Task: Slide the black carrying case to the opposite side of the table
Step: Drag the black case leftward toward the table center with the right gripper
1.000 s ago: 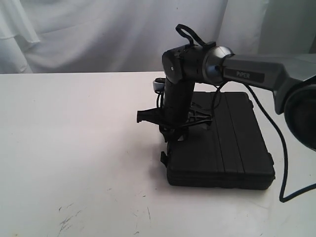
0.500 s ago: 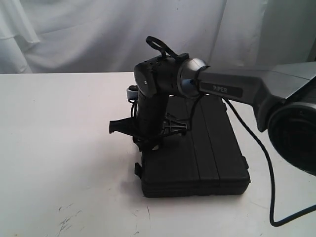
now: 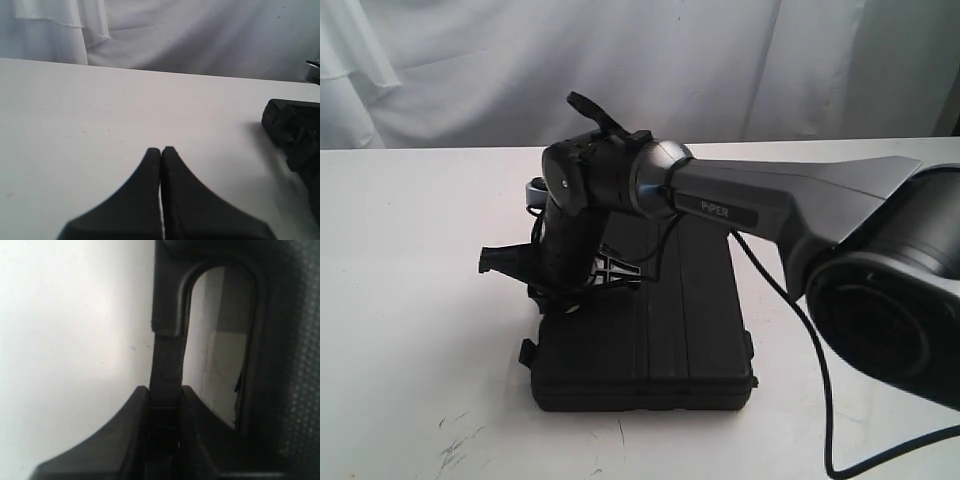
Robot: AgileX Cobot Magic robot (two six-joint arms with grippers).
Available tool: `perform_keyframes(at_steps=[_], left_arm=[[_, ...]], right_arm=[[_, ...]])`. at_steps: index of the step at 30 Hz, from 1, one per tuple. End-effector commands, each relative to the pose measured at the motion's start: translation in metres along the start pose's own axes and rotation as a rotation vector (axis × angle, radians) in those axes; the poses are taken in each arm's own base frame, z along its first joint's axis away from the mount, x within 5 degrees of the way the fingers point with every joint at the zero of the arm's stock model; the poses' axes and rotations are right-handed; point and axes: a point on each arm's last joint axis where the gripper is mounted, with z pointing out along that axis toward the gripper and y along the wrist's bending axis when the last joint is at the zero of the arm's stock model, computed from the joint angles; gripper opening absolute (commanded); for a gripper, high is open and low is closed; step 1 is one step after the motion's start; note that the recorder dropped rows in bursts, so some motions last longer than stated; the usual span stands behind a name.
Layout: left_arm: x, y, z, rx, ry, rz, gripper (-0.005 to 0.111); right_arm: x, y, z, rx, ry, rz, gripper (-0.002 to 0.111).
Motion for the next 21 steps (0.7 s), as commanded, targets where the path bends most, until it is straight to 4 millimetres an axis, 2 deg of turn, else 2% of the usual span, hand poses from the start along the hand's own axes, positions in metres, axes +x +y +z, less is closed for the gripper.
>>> perform_keyframes(at_steps=[1,13,21], left_arm=[[0.0006,0.0002,0.0001,-0.002,-0.008,-0.002,0.000],[0.0006,0.0002,0.0001,-0.002,-0.008,-0.002,0.000],[0.0006,0.0002,0.0001,-0.002,-0.008,-0.002,0.000]], right_arm=[[-0.0006,0.0157,-0.0015,-0.054,-0.004,0.008,0.000],[-0.0032,0.0176,0.0016,-0.066,-0.018,0.010,0.002],[-0.0048,0.0146,-0.0024,-0.041,-0.022,-0.003,0.036]])
